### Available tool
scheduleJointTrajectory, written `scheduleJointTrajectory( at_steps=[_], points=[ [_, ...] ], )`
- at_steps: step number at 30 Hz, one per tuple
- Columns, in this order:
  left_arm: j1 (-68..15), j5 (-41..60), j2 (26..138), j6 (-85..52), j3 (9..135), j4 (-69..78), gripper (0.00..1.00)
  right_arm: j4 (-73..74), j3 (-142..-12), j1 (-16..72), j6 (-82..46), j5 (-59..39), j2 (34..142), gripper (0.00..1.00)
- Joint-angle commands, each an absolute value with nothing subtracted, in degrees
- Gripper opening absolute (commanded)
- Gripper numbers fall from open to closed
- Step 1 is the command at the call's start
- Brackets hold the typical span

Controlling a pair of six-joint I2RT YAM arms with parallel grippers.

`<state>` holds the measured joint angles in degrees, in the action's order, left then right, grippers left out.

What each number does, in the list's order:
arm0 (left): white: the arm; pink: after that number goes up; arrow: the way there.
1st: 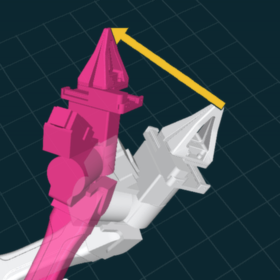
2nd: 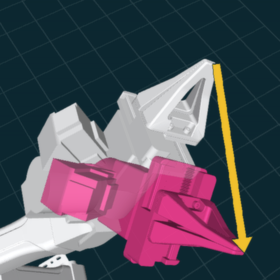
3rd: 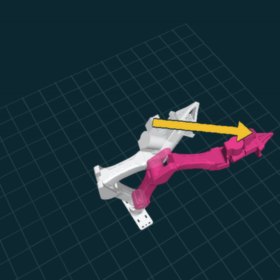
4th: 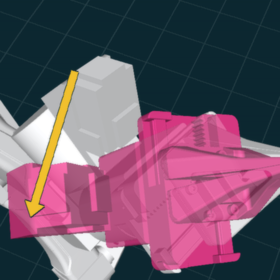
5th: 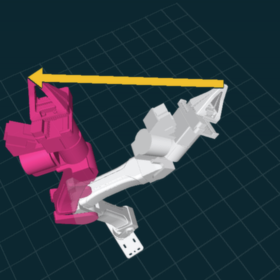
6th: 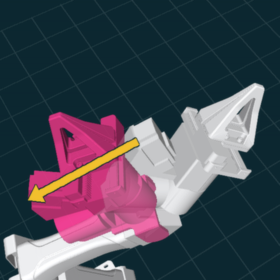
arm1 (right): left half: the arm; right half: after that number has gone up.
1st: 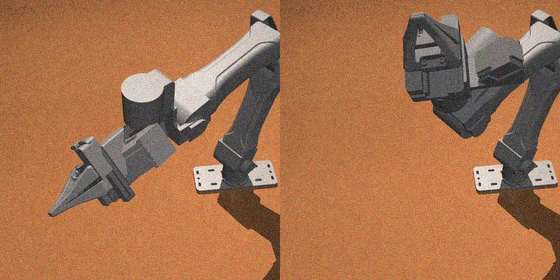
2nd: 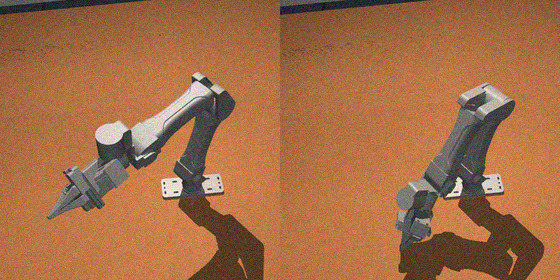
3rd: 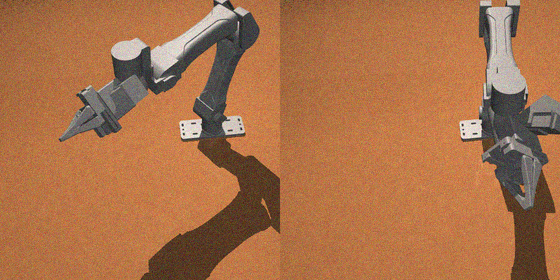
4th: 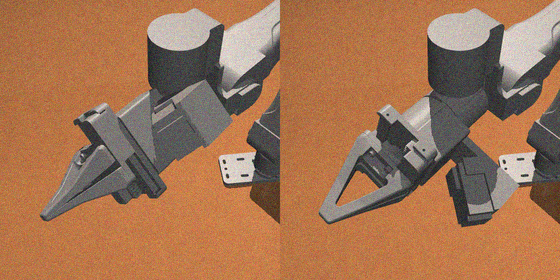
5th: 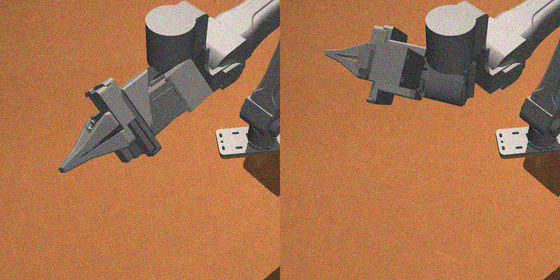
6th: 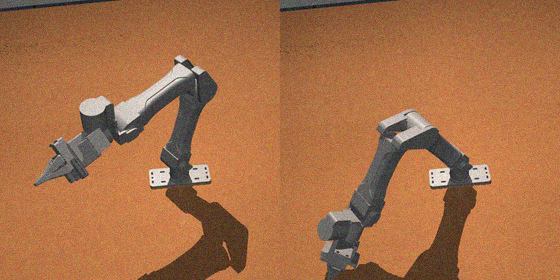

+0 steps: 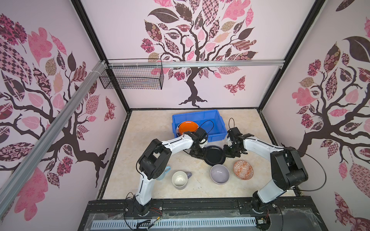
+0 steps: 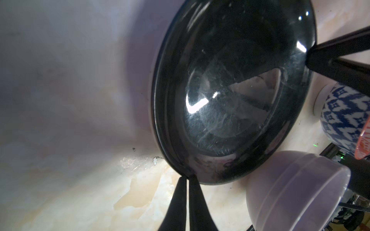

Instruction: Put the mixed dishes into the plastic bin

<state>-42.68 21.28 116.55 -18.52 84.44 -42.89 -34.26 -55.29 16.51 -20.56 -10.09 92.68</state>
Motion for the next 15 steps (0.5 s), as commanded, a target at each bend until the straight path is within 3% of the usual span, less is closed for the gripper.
scheduleJointTrajectory(
  at_steps=[1,15],
  points=[
    [-42.8,21.9,117.7,-17.7,87.3,-42.5,0.08,-34.8,-58.3,16.2,-20.7,-10.3,89.2,0.08],
    [-42.8,22.9,119.8,-17.6,89.2,-42.7,0.03,-34.0,-57.9,15.3,-20.0,-13.4,89.6,0.11]
  ],
)
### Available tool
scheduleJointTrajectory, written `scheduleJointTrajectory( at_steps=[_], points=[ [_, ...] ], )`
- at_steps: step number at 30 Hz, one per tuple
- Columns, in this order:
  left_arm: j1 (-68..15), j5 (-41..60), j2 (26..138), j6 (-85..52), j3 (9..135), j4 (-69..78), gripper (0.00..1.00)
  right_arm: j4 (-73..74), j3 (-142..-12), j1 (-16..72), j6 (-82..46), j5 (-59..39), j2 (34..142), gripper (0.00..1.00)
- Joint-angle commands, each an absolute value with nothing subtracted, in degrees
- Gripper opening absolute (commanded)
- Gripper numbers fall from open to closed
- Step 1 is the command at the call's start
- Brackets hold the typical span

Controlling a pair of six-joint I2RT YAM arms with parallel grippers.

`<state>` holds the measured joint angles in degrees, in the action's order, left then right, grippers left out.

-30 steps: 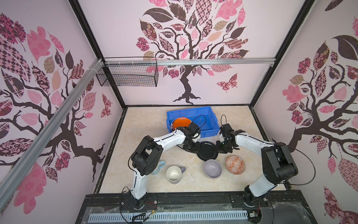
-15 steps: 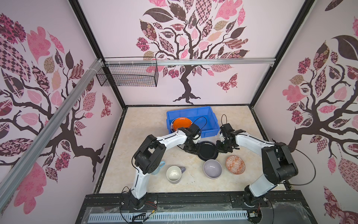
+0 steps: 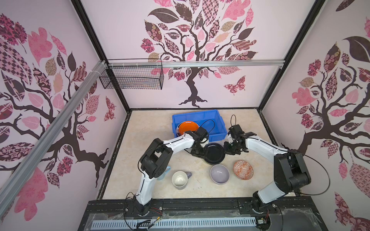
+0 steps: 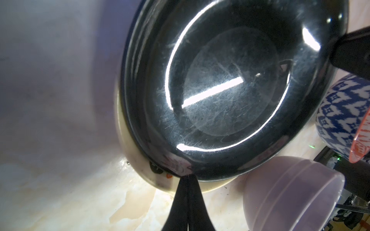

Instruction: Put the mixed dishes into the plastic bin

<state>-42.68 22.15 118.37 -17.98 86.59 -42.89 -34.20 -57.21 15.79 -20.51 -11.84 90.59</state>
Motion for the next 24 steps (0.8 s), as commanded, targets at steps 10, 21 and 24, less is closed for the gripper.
scheduleJointTrajectory(
  at_steps=[10,21,24],
  points=[
    [-42.8,25.3,122.2,-18.0,89.3,-41.5,0.01,-29.5,-55.0,14.2,-19.6,-19.9,88.6,0.14],
    [-42.2,27.2,123.3,-18.2,88.2,-40.1,0.00,-27.9,-53.9,14.3,-19.9,-20.8,91.8,0.17],
    [-42.0,27.7,123.5,-18.3,88.0,-39.6,0.00,-28.8,-54.3,14.3,-19.7,-18.5,90.8,0.22]
  ],
)
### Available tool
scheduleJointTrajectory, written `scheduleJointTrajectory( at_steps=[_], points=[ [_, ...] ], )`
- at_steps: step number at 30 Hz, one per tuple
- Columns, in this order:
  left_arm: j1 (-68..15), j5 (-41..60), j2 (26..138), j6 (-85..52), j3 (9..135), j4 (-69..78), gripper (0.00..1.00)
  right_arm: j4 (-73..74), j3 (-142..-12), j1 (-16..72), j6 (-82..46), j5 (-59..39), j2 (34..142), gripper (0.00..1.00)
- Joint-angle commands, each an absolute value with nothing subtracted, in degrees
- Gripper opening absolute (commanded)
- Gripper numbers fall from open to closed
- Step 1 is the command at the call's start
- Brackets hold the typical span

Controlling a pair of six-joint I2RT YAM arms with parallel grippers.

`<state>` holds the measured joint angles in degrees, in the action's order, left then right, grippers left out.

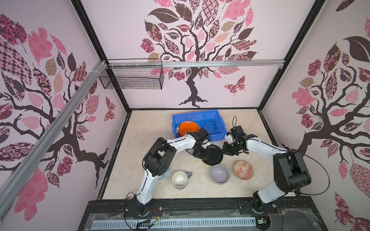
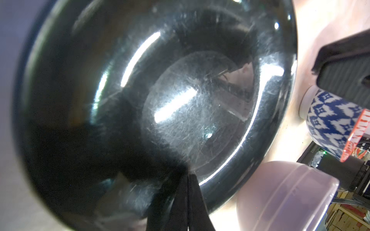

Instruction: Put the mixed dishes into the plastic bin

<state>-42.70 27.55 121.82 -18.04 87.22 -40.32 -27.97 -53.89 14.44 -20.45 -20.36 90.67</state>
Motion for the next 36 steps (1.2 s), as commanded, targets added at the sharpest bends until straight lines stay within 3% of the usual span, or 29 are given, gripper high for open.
scheduleJointTrajectory(
  at_steps=[1,5,13,29,33,36],
  points=[
    [-41.9,27.9,123.7,-18.4,88.0,-39.4,0.00,-29.1,-54.3,14.3,-19.7,-17.3,90.0,0.25],
    [-41.9,29.2,124.8,-18.9,88.7,-38.9,0.00,-30.2,-54.4,14.3,-19.6,-15.0,89.0,0.30],
    [-42.5,31.5,128.2,-19.8,92.1,-39.3,0.00,-31.0,-54.5,14.4,-19.5,-15.5,91.7,0.28],
    [-44.2,32.3,131.5,-20.3,95.8,-39.5,0.00,-25.3,-53.8,14.3,-20.6,-18.6,96.6,0.16],
    [-44.5,31.8,131.0,-20.0,95.6,-40.0,0.00,-25.9,-54.1,14.4,-20.6,-17.5,97.1,0.00],
    [-44.5,30.2,129.4,-19.0,95.3,-41.2,0.00,-27.3,-53.9,14.3,-20.5,-14.4,95.8,0.00]
  ],
)
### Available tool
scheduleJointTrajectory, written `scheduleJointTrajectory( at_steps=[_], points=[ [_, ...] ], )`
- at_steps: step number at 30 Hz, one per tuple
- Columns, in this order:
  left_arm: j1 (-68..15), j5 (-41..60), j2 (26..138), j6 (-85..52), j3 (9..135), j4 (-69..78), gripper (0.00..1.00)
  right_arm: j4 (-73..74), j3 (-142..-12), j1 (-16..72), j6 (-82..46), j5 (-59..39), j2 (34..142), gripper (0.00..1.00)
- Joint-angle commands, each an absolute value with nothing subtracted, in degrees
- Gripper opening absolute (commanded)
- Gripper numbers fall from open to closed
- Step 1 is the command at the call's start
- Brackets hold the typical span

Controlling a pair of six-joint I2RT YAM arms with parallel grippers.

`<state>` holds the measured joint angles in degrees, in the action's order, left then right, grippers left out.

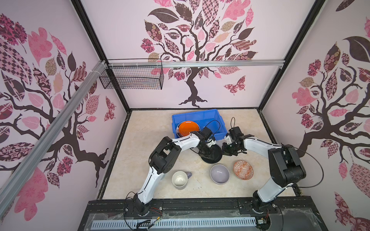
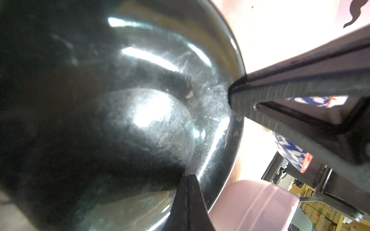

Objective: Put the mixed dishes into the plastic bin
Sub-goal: 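Lift the dark plate off the cream plate with both grippers, then carry the dark plate over the bin with the right gripper while the left releases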

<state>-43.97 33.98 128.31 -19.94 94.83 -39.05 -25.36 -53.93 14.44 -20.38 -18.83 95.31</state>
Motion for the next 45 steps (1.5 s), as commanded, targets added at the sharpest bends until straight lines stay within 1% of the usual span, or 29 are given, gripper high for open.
scheduleJointTrajectory(
  at_steps=[1,14,18,21,23,28,32,35,36,38,39,40,42,44,45],
  points=[
    [-44.5,29.4,128.6,-18.4,95.3,-42.1,0.00,-27.7,-53.9,14.3,-20.4,-13.8,95.2,0.00],
    [-39.9,22.8,111.7,-14.4,89.0,-50.4,0.00,-35.2,-58.5,14.3,-21.2,-11.0,89.0,0.00],
    [-38.5,20.3,106.5,-13.6,88.2,-53.0,0.04,-35.7,-59.3,14.3,-22.1,-12.6,88.0,0.00],
    [-37.5,18.0,101.9,-13.3,87.2,-54.6,0.14,-35.7,-59.5,14.2,-23.3,-14.7,86.6,0.00],
    [-36.7,16.5,99.0,-13.5,86.2,-55.0,0.19,-35.7,-59.6,14.2,-23.9,-16.0,85.4,0.00],
    [-32.3,16.0,90.3,-15.1,81.8,-53.1,0.40,-37.3,-61.5,14.2,-25.0,-19.0,82.7,0.00],
    [-28.3,17.2,86.1,-16.2,79.7,-51.8,0.42,-37.9,-62.8,14.2,-25.6,-20.8,81.9,0.00],
    [-27.4,16.2,84.2,-16.3,78.8,-52.0,0.43,-38.3,-63.5,14.2,-26.2,-22.3,81.5,0.00],
    [-27.3,15.9,83.7,-16.3,78.5,-52.0,0.44,-38.4,-63.9,14.2,-26.5,-22.8,81.2,0.00],
    [-27.1,15.0,82.7,-16.3,78.1,-51.9,0.52,-38.2,-65.1,14.2,-27.3,-23.2,80.6,0.00],
    [-27.0,14.9,82.3,-16.2,78.0,-51.9,0.53,-38.1,-65.9,14.2,-27.4,-23.2,80.5,0.00],
    [-26.9,14.9,81.9,-16.2,78.0,-51.7,0.56,-37.9,-66.9,14.2,-27.5,-23.2,80.7,0.00],
    [-26.8,15.0,81.7,-16.2,78.4,-51.9,0.67,-37.3,-68.8,14.3,-27.5,-23.0,81.7,0.00],
    [-26.8,15.1,81.4,-16.2,78.6,-52.0,0.81,-36.9,-71.4,14.2,-27.3,-23.0,83.6,0.00],
    [-26.7,14.9,81.0,-16.3,78.6,-51.9,0.86,-36.7,-72.6,14.2,-27.1,-23.1,84.6,0.00]
  ],
)
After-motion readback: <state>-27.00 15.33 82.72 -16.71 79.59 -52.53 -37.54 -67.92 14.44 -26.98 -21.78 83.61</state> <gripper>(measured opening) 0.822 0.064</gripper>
